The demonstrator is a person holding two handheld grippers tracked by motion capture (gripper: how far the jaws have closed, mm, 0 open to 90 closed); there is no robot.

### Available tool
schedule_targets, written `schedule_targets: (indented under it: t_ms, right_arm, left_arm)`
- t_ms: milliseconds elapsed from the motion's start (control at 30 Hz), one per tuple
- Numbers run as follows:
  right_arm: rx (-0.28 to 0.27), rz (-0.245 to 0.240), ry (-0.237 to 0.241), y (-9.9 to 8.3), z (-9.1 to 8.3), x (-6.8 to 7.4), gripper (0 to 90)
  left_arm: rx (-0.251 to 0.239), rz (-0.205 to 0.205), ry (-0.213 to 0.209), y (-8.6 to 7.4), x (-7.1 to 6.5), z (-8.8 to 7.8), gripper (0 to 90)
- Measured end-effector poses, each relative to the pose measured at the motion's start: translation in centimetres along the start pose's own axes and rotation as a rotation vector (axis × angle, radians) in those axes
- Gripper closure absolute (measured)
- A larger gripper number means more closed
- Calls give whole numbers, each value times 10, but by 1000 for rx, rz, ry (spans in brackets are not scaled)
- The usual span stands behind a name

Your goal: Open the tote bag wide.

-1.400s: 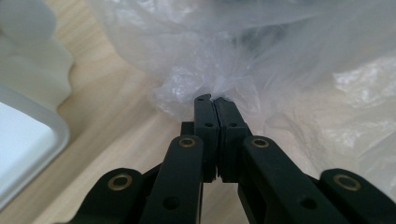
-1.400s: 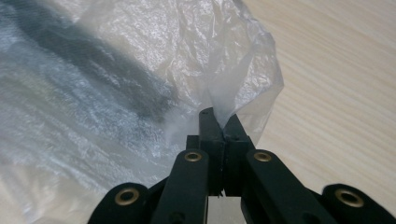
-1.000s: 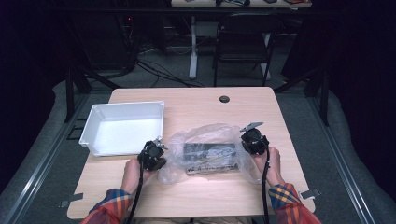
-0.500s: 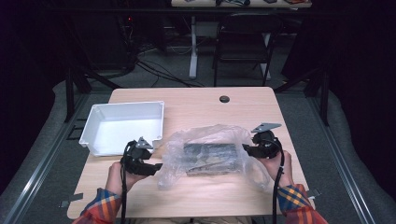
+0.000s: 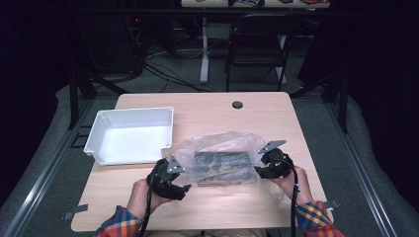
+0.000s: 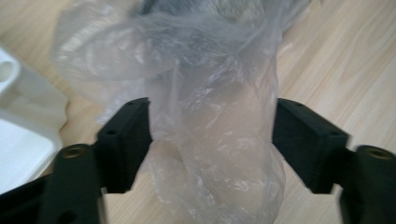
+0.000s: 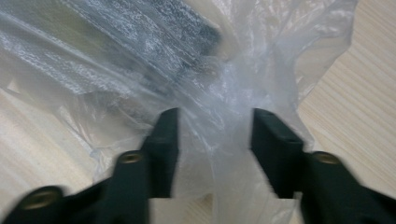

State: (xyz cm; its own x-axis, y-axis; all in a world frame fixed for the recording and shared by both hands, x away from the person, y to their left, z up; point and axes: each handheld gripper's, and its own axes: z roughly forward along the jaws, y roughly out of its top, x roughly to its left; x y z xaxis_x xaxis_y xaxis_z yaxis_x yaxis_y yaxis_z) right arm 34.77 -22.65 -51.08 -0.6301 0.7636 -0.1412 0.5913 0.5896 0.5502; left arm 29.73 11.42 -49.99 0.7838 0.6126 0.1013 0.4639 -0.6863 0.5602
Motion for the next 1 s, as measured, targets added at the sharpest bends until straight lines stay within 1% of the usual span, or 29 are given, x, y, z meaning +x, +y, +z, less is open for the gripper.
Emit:
schedule_targets:
  t_ms: [33,67,100,133,167,200,233,300,333,367,400,433,467,500,533,567,633,667,700,767,800,833,867,933,967,1000]
  right_arm:
    - [-3,8,-13,0,2,-2,666]
    - [-3,8,-13,0,2,-2,666]
    - [-14,14,-11,-1,2,-3,736]
    - [-14,18,-17,-1,2,-4,763]
    - [-14,18,-17,-1,2,-4,763]
    - [-20,21,-24,-1,2,-4,789]
    - [-29,21,-40,1,2,-4,840]
    - [-30,18,-54,3,0,-4,869]
    - [-30,18,-54,3,0,-4,869]
    - [-42,19,-68,5,-1,-5,893]
    - [-43,20,-68,7,-1,-6,897]
    - [-51,24,-80,8,0,-5,899]
    - [-49,18,-76,10,0,-6,900]
    - [-51,15,-84,12,0,-7,900]
    - [-58,16,-92,14,1,-7,900]
    - [-60,19,-96,16,2,-8,900]
    - [-67,27,-96,21,4,-10,900]
    - [-67,27,-96,21,4,-10,900]
    - [-66,41,-103,26,8,-13,899]
    - [-59,44,-105,28,12,-13,899]
    - [-48,51,-113,31,22,-16,899]
    - [-38,55,-111,32,27,-17,898]
    - [-36,63,-116,33,31,-18,898]
    - [-7,67,-105,35,41,-20,899]
    - [-7,67,-105,35,41,-20,899]
    - [11,75,-105,36,51,-21,900]
  left_arm:
    - [12,23,5,0,-2,5,450]
    - [12,23,5,0,-2,5,538]
    - [17,49,7,-1,-3,9,602]
    - [17,58,10,-1,-3,11,670]
    - [17,58,10,-1,-3,11,710]
    - [24,70,13,-1,-3,12,710]
    - [27,82,26,0,-1,14,799]
    - [19,83,31,1,1,15,843]
    - [19,83,31,1,1,15,857]
    - [7,71,38,2,4,14,865]
    - [-7,64,44,3,6,14,875]
    - [-11,57,42,4,9,12,881]
    - [-11,57,42,4,9,12,881]
    - [-40,34,55,7,15,10,882]
    - [-45,25,55,9,19,9,881]
    - [-60,11,69,10,23,9,880]
    - [-64,-18,76,14,32,10,869]
    - [-64,-18,76,14,32,10,858]
    - [-70,-37,81,15,37,12,856]
    - [-66,-76,87,18,46,20,848]
    - [-65,-90,88,19,49,24,841]
    - [-60,-109,85,20,54,31,840]
    - [-58,-118,88,20,56,35,841]
    - [-41,-122,96,20,59,42,841]
    - [-41,-122,96,20,59,42,840]
    - [-25,-127,105,20,62,49,840]
